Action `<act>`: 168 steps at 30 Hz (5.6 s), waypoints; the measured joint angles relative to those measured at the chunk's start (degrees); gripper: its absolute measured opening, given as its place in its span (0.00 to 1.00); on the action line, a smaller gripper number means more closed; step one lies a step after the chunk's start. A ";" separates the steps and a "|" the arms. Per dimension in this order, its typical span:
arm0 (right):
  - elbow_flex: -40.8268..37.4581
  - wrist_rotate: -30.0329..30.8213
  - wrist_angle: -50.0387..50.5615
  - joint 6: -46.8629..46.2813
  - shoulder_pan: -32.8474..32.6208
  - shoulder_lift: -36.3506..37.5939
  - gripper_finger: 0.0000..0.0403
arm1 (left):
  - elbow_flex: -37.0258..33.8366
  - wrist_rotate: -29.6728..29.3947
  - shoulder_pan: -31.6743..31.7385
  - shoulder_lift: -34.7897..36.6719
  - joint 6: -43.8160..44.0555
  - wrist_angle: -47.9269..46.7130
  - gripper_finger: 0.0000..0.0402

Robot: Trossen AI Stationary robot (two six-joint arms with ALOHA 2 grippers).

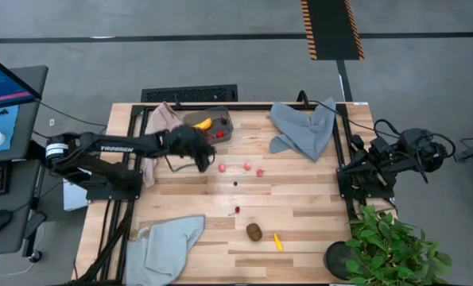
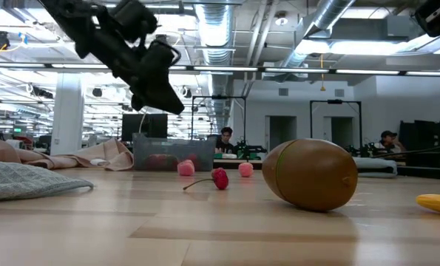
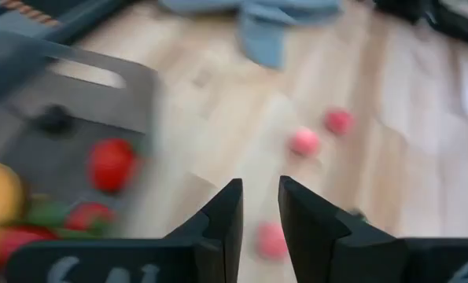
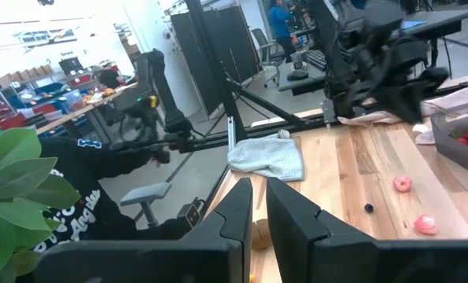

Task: Pick and placing Produce into tupperware
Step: Put the red cherry into the black bin, then put the pink peach into the black bin

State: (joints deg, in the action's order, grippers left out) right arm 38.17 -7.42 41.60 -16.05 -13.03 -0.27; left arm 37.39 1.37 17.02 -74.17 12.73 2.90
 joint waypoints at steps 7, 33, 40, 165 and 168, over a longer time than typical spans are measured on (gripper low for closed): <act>0.00 0.00 0.00 -0.02 -0.01 0.00 0.16 | 0.00 -7.64 -13.80 0.00 3.61 -1.15 0.21; -0.04 -0.01 0.20 0.02 0.01 -0.02 0.16 | 3.98 -29.77 -40.17 -21.28 25.08 10.10 0.52; -0.36 -0.02 0.17 0.00 0.01 0.02 0.16 | 6.94 -31.32 -43.23 -27.61 25.23 13.69 0.52; -4.04 13.51 -11.69 6.56 0.03 -1.32 0.16 | 9.29 -0.20 -3.02 14.47 -3.31 4.52 0.35; -5.95 15.27 -15.36 9.60 0.03 -2.95 0.16 | 9.22 -0.28 -6.34 16.82 -5.34 3.75 0.35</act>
State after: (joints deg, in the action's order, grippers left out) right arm 32.22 7.85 26.24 -6.46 -12.99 -3.22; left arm 46.61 1.09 10.68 -57.35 7.40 6.64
